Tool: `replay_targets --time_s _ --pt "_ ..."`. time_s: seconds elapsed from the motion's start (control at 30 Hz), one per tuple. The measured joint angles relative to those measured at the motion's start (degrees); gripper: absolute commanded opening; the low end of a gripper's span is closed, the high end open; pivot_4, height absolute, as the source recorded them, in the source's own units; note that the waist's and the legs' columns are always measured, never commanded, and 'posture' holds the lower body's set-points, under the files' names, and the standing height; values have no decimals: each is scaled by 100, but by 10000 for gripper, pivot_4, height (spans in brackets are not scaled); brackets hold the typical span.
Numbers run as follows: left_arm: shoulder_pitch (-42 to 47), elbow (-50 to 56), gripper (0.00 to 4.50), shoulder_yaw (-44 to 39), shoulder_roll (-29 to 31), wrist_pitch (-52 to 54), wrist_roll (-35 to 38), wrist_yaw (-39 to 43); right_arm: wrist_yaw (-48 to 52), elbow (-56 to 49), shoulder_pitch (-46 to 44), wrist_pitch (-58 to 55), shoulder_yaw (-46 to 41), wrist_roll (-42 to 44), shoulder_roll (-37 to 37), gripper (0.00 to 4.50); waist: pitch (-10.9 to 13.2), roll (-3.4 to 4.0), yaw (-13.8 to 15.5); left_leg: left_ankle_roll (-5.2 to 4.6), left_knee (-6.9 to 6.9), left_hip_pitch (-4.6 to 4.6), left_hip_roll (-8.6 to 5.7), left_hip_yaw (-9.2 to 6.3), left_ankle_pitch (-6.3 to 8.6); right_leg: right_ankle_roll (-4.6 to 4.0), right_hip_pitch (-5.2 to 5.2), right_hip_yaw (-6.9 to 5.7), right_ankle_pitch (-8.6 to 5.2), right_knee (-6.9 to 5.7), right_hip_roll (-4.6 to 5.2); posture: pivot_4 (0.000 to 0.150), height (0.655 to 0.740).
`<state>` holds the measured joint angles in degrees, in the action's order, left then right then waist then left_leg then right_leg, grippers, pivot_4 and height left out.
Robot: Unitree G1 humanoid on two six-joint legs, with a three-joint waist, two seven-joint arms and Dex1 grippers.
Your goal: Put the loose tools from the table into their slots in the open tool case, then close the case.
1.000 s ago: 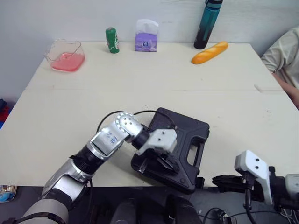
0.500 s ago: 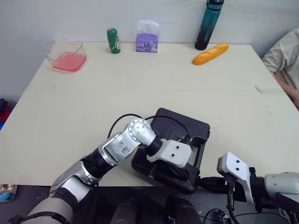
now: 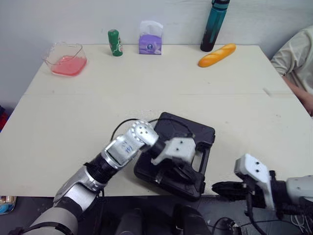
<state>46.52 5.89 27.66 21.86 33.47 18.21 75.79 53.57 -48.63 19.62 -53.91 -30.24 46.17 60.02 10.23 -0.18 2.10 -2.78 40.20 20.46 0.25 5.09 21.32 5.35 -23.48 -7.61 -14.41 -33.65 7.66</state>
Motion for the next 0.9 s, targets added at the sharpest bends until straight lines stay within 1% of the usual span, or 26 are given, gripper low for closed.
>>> replay_targets --time_s 0.07,0.13,0.17,0.27,0.3,0.33,0.37,0.4,0.47,0.5,0.57,0.63,0.67,0.73,0.8,0.9 --pt "236 -149 0 -411 154 23 131 0 225 161 69 169 -444 -93 7 487 1 -2 10 0 -1 -2 -1 0 0 1 1 0 1 1 -1 1500 7327" --pt "357 -371 0 -784 455 -4 171 1 464 380 174 322 -823 -227 15 487 0 0 7 1 -7 -5 -1 3 0 1 1 1 0 2 -5 1500 7327" --pt "365 -521 3150 -950 614 38 190 -4 596 530 193 397 -997 -273 19 3326 1 0 -10 1 -9 -4 -1 5 0 1 0 1 0 -3 -9 1500 7327" --pt "357 -828 13064 -1423 1069 323 359 7 932 930 208 436 -1456 -320 129 13561 8 -2 -46 2 -10 0 -1 4 0 2 -3 0 1 -18 -11 1500 7327" --pt "330 -848 17532 -1593 1246 388 429 35 1087 1062 205 426 -1581 -311 203 18736 8 -3 -48 2 -9 0 -1 4 0 2 -2 -1 1 -16 -11 1500 7327" --pt "221 -818 23343 -1728 1493 392 486 98 1279 1174 221 402 -1734 -289 291 24729 8 0 -63 2 -13 -1 -2 6 0 2 -3 1 1 -14 -9 1500 7327" --pt "61 -813 27891 -1868 1742 407 517 139 1454 1307 228 390 -1903 -280 323 29997 9 0 -70 5 -14 -3 0 7 2 2 -2 1 1 -13 -11 1500 7327" --pt "-78 -817 31432 -1977 1903 461 537 146 1558 1408 227 385 -2018 -283 366 33955 9 0 -70 6 -15 -3 0 7 2 2 -2 1 1 -11 -11 1500 7327" --pt "-382 -842 40179 -2347 2247 789 726 73 1798 1628 202 410 -2217 -313 462 43681 22 -5 -70 6 -13 -2 2 6 2 2 -3 1 1 -12 -10 1500 7327" --pt "-481 -858 44790 -2593 2377 912 820 -6 1885 1756 199 456 -2279 -356 475 45000 28 -15 -69 7 -12 -2 4 5 2 2 -3 1 1 -13 -10 1500 7327" --pt "-654 -773 44790 -2998 2653 907 926 -59 1996 1972 160 534 -2311 -463 505 45000 34 -23 -55 9 -12 -3 2 3 2 2 -1 1 1 -12 -3 1500 7327" --pt "-1044 -497 44790 -3342 3045 864 1030 -11 2078 2141 65 639 -2330 -527 555 45000 40 -11 -66 12 -13 -5 0 6 7 3 -2 7 1 -10 2 1500 7327" --pt "-1180 -391 44790 -3477 3136 892 1094 2 2095 2235 9 666 -2333 -576 563 45000 42 -9 -59 15 -13 -5 1 5 8 3 -1 6 1 -8 3 1500 7327" --pt "-1536 -88 44790 -3748 3253 1032 1326 -4 2117 2380 -135 738 -2290 -622 634 45000 46 -3 -53 16 -13 -4 2 2 9 2 -1 5 1 -6 6 1500 7327" --pt "-2076 309 44790 -4063 3338 1117 1514 -51 2126 2493 -287 804 -2205 -694 719 45000 54 11 -72 21 -16 -6 5 5 11 1 -4 7 0 -6 3 1500 7327" --pt "-2460 519 44790 -4319 3335 1176 1667 -246 2141 2655 -476 922 -2069 -776 739 45000 68 23 -62 26 -15 -6 6 6 9 -1 -6 6 -1 0 1 1500 7327"
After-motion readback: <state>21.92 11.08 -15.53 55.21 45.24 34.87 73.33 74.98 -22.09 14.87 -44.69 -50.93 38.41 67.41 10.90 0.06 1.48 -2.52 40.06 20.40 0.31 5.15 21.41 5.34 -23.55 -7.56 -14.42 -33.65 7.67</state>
